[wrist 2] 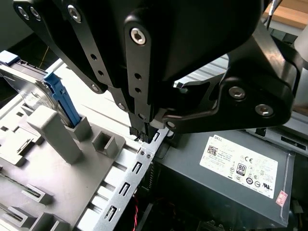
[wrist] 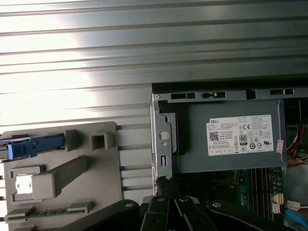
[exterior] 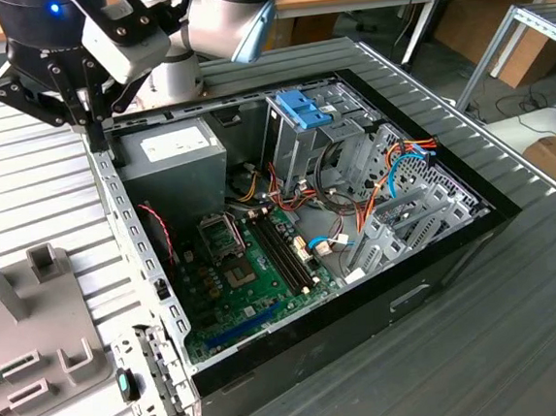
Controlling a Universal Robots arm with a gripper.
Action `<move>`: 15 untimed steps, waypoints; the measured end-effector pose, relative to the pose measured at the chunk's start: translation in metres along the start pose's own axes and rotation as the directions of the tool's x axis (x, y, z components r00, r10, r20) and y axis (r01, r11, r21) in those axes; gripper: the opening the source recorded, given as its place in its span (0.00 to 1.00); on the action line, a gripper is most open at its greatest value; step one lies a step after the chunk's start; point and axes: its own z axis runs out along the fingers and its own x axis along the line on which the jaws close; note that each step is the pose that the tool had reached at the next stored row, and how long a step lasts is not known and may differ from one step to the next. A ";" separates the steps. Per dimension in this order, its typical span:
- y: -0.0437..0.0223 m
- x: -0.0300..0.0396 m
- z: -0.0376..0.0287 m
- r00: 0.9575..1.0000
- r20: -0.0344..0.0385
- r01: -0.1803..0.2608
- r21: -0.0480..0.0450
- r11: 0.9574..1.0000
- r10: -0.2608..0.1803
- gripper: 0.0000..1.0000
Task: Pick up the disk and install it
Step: 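Reach for the disk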
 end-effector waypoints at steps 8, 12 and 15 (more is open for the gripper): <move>-0.0003 0.0037 -0.0001 1.000 0.000 0.000 0.000 1.000 0.000 0.11; -0.0008 0.0106 -0.0003 1.000 0.000 0.000 0.000 1.000 0.000 0.11; -0.0012 0.0165 -0.0004 1.000 0.000 0.000 0.000 1.000 0.000 0.11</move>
